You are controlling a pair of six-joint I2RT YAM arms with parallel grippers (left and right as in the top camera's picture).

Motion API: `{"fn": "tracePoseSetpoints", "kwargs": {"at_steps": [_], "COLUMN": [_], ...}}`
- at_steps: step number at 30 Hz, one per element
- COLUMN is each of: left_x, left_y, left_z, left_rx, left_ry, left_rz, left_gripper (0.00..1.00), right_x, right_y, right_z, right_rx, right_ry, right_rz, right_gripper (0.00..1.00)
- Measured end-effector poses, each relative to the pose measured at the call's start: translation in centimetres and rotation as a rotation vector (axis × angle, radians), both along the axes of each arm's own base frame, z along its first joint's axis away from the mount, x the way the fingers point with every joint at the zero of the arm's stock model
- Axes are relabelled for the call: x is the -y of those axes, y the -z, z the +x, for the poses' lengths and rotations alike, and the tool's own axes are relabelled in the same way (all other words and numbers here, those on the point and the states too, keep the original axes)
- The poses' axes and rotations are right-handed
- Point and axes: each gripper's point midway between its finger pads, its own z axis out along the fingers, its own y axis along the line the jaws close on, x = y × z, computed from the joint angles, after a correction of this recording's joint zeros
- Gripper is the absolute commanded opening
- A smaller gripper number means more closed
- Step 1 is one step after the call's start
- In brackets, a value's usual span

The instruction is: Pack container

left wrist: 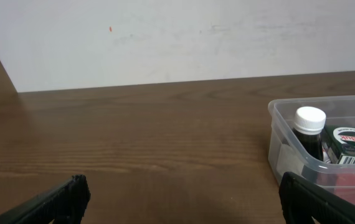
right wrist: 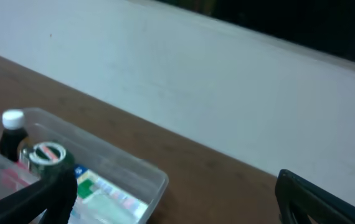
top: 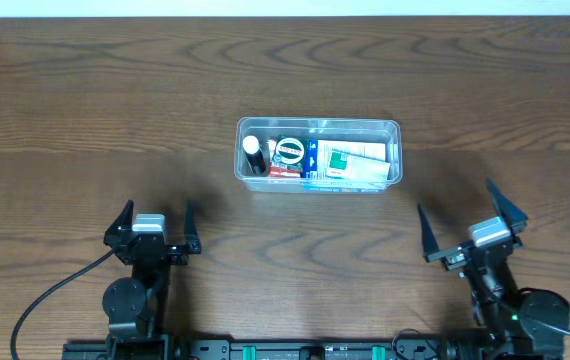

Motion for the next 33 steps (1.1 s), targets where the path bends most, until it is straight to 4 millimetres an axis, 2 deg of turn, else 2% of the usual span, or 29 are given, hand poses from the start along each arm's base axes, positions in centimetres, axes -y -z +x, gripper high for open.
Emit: {"fn": "tracePoseSetpoints", "kwargs": {"at_steps": [5, 17, 21, 33], "left_x": [0.0, 0.0, 0.0, 0.0], "left_y": [0.0, 0.0, 0.0, 0.0], "left_z": [0.0, 0.0, 0.0, 0.0], "left_rx": [0.000, 0.000, -0.001, 0.000], "left_ry": [0.000, -0.001, -0.001, -0.001], "left_rz": [-0.005, -0.011, -0.011, -0.012], "left_gripper": [0.98, 0.98, 0.98, 0.98], "right_x": [0.7, 2.4, 2.7, 3.2], "right_y": [3.2, 7.3, 9.3, 9.4], "right_z": [0.9, 1.9, 2.0, 2.1], "right_rx": [-0.043, -0.104, -0.162, -0.155], "right_ry": [0.039, 0.137, 0.160, 0.189], "right_rz": [0.068, 0.142, 0.138, 0.121], "right_gripper": [0.99, 0.99, 0.99, 0.99]}}
